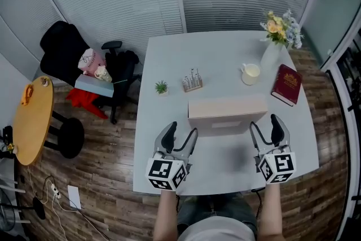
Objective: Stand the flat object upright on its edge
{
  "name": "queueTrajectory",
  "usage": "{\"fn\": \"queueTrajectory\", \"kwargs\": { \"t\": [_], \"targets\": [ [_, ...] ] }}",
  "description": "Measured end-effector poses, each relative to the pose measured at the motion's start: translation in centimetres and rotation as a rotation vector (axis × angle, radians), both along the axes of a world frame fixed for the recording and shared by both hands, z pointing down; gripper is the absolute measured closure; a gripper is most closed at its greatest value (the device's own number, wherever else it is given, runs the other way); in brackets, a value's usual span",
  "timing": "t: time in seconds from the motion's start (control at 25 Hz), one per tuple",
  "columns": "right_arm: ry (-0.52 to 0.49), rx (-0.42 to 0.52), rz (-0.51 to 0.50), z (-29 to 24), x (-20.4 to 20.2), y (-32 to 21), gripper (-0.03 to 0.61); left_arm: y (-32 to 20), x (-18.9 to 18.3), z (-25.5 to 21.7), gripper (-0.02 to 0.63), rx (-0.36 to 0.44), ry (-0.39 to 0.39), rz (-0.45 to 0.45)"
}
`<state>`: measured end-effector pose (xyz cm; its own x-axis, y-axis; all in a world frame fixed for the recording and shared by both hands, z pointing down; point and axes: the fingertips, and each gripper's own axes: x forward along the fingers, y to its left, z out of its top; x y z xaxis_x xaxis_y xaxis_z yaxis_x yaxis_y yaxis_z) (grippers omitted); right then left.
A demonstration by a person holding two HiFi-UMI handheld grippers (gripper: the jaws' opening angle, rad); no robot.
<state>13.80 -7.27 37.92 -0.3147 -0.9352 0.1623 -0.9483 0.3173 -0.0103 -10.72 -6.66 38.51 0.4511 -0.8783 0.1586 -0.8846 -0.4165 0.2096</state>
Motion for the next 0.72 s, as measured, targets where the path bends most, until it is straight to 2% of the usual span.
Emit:
{"fn": "queueTrajectory", "kwargs": {
  "t": [0.12, 0.24, 0.52, 0.72],
  "targets": [
    [-0.012, 0.037, 0.022, -1.7, 0.3, 0.2, 0.258, 0.0, -1.1, -2.1, 0.347, 0.044, 0.012, -0.036],
    [-0.014, 0.069, 0.053, -3.1, 0.7, 0.5, 0.287, 0.0, -2.2, -3.8, 0.397, 0.087, 0.017, -0.080],
    [-0.001, 0.149, 0.139, -5.7, 1.7, 1.0, 0.462, -0.1, -3.4, -6.3, 0.489, 0.143, 0.031, -0.139],
    [0.003, 0.180, 0.178, -7.0, 2.1, 1.1, 0.545, -0.1, -3.7, -7.3, 0.519, 0.150, 0.012, -0.168]
  ]
}}
